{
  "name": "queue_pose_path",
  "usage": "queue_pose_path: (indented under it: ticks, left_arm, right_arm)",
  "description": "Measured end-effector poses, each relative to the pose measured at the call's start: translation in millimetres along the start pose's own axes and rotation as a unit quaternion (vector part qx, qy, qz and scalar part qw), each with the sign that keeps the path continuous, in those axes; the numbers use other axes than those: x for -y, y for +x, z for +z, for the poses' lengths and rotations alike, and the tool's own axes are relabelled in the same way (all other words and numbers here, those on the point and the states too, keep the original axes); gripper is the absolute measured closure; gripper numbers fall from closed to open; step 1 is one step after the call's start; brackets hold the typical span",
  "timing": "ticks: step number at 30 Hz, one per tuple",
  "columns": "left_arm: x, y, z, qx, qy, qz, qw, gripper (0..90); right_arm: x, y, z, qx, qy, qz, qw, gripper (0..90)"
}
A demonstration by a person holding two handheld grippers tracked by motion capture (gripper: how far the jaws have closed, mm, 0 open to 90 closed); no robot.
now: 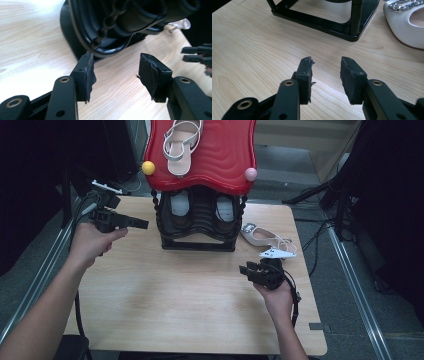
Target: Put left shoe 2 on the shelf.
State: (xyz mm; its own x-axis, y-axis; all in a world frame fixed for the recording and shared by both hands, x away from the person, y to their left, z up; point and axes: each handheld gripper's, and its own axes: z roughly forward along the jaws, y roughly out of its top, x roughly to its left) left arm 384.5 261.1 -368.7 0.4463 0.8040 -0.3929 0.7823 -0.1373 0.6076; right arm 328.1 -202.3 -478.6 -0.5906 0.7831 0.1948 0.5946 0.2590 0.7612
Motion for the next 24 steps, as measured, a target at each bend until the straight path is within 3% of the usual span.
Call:
queue_pose_path:
  ticks: [8,10,14,18,24]
  left_arm:
    - [23.3,2.3,16.0,-0.009,0.007,0.019,0.9998,45.8]
    - [29.5,3.9,20.9,-0.012,0.014,0.017,0.9997,45.5]
    - [43.1,5.0,26.2,0.003,0.011,0.007,0.9999,45.5]
    - [54.1,4.5,31.6,0.002,0.020,0.013,0.9997,45.5]
    - [70.5,5.4,36.9,0.004,0.017,0.011,0.9998,45.6]
  right_arm:
    - [0.6,-4.3,1.4,0.008,0.004,0.006,0.9999,69.2]
    - [0.8,-6.0,0.3,0.013,0.002,0.005,0.9999,71.4]
    - [1.0,-9.4,-1.4,0.020,0.003,0.007,0.9998,80.2]
    - [-0.1,-12.7,-3.8,0.023,0.001,0.013,0.9997,89.2]
    - [-2.9,-17.1,-3.6,0.036,0.002,0.015,0.9992,90.0]
